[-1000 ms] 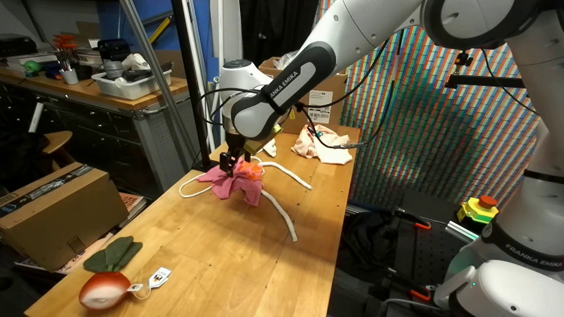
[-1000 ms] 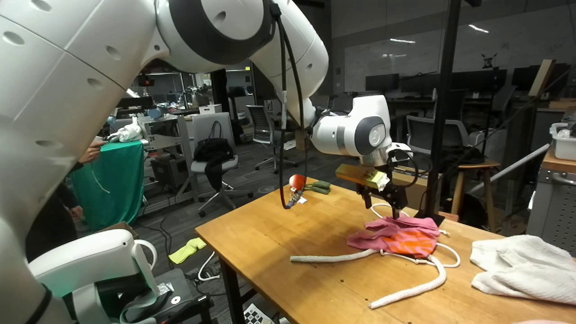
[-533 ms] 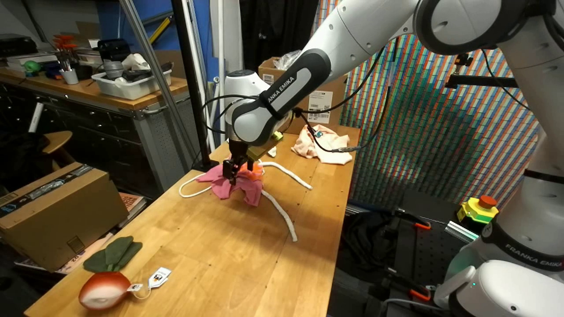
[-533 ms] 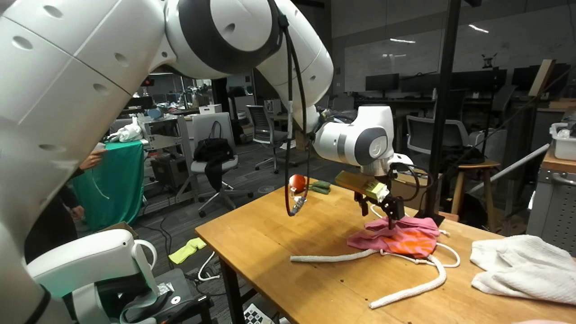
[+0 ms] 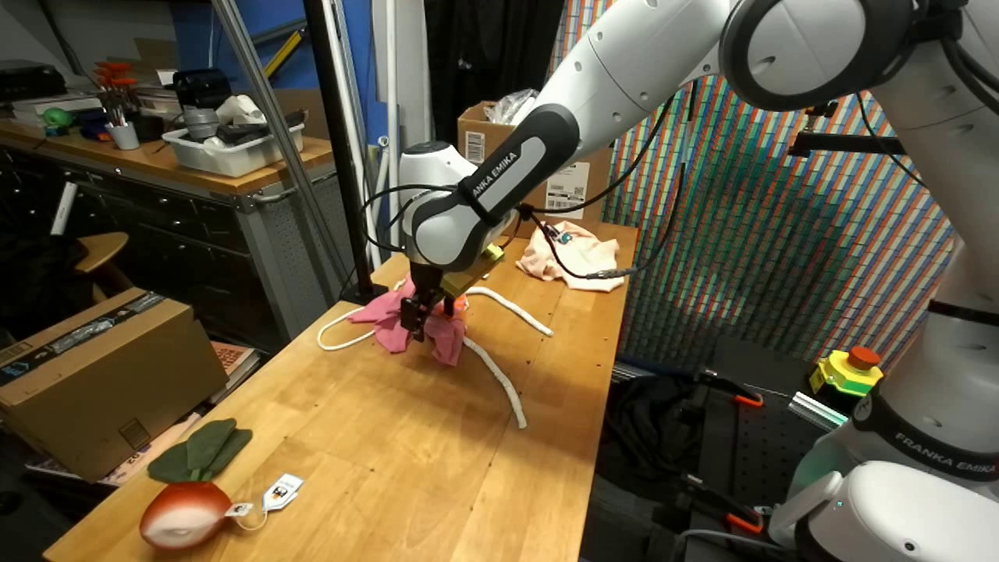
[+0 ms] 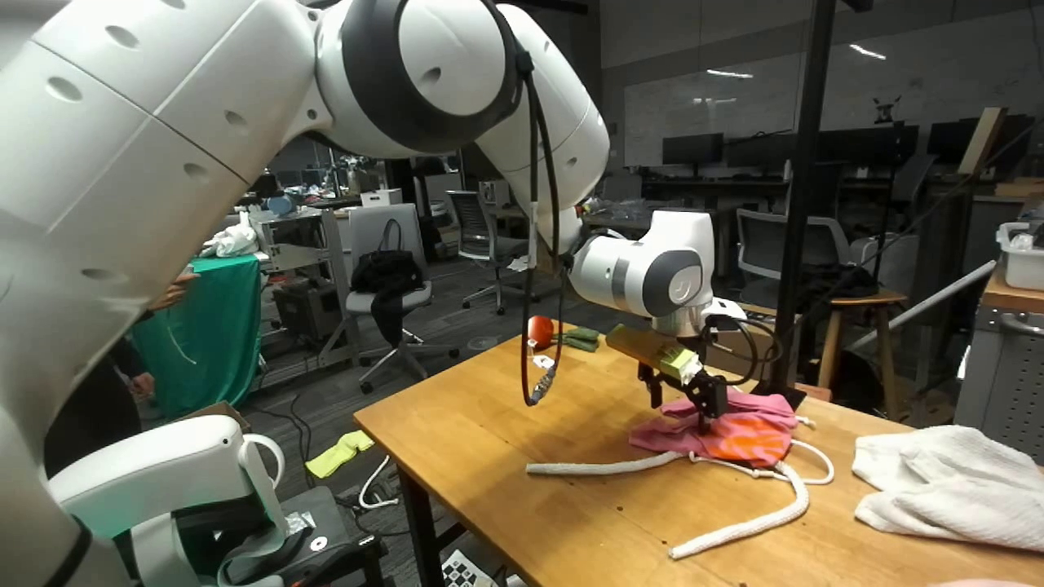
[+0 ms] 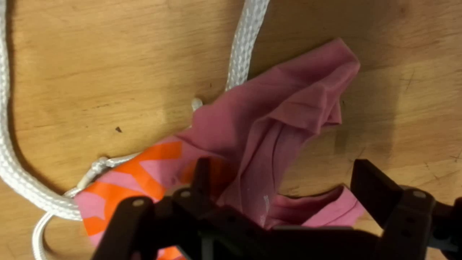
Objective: Put all the items on the table separately
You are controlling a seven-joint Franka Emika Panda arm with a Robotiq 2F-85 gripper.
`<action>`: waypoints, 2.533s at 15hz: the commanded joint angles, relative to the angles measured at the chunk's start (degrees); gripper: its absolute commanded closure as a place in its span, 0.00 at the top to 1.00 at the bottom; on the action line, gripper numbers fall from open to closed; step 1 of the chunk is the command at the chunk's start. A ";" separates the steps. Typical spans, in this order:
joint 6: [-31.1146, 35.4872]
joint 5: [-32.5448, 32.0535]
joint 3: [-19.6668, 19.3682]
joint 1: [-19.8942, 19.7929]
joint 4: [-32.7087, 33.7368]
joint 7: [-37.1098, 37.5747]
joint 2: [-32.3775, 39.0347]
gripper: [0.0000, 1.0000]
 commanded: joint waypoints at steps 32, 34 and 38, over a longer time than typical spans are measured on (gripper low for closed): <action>-5.57 -3.95 -3.12 1.80 4.28 -0.33 -2.31 0.08; -5.73 -4.45 -3.30 1.72 3.61 -0.49 -3.96 0.07; -5.82 -4.67 -2.90 1.45 1.96 -1.04 -8.08 0.07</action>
